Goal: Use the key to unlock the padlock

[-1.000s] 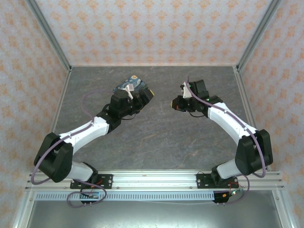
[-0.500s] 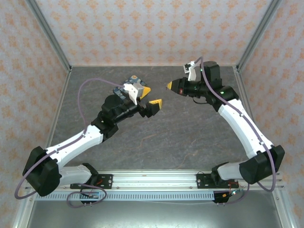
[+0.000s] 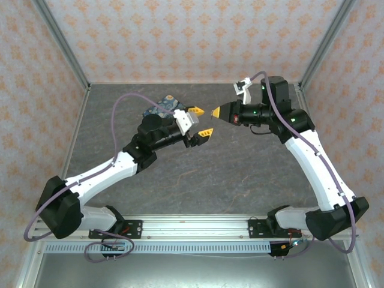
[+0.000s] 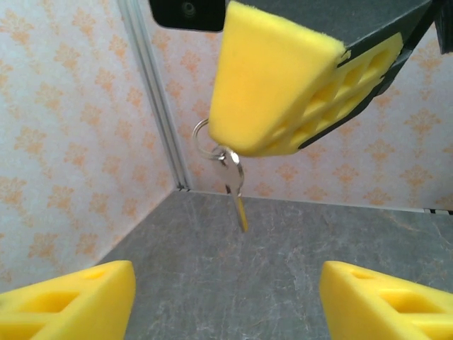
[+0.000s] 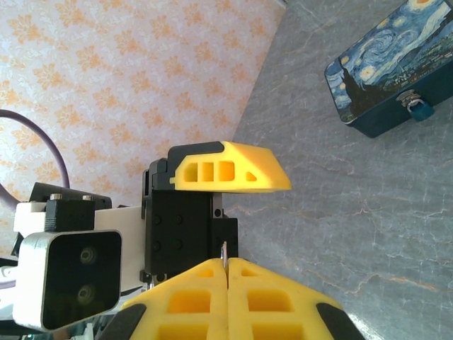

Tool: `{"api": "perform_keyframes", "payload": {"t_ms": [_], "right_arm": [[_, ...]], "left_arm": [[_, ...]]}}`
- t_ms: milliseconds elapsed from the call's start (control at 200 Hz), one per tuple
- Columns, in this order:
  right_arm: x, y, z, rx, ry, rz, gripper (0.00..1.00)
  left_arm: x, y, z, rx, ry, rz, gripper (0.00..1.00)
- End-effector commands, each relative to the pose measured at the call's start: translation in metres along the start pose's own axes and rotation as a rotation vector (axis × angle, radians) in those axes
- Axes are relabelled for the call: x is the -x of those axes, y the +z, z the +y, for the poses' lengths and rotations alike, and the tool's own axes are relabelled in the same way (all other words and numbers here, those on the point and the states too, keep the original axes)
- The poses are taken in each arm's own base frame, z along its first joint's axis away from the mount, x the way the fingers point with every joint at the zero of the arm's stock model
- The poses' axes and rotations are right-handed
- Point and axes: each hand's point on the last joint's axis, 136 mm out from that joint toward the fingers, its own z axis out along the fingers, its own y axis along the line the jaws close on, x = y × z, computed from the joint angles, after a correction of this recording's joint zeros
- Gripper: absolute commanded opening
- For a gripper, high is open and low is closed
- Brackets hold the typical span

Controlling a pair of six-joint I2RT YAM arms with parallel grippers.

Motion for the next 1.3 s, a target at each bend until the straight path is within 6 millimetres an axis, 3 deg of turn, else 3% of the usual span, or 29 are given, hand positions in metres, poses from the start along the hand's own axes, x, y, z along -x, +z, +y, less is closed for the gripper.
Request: {"api": "perform_keyframes", "payload": {"t_ms": [0, 135, 601, 1011, 1296], "right_arm": [[-0.008, -0.004, 0.01, 0.029, 0.01, 0.013, 0.0], [-0.008, 0.0, 0.008, 0.029, 0.018, 0.017, 0.0], [-0.012, 0.0, 0.008, 0.036, 0.025, 0.009, 0.0], [-0.01, 0.001, 0.007, 0.035, 0.028, -0.001, 0.0], [-0.012, 0.003, -0.001, 0.012, 0.034, 0.008, 0.0]], "left_arm": [[0.021, 0.004, -0.008, -0.046, 0.052, -0.046, 0.68], [0.021, 0.007, -0.012, -0.063, 0.047, -0.038, 0.63], [0.017, 0.011, -0.001, -0.013, 0.027, 0.011, 0.23], [0.01, 0.01, 0.0, -0.006, 0.026, 0.033, 0.15], [0.008, 0.009, 0.0, 0.0, 0.036, 0.041, 0.02]]}}
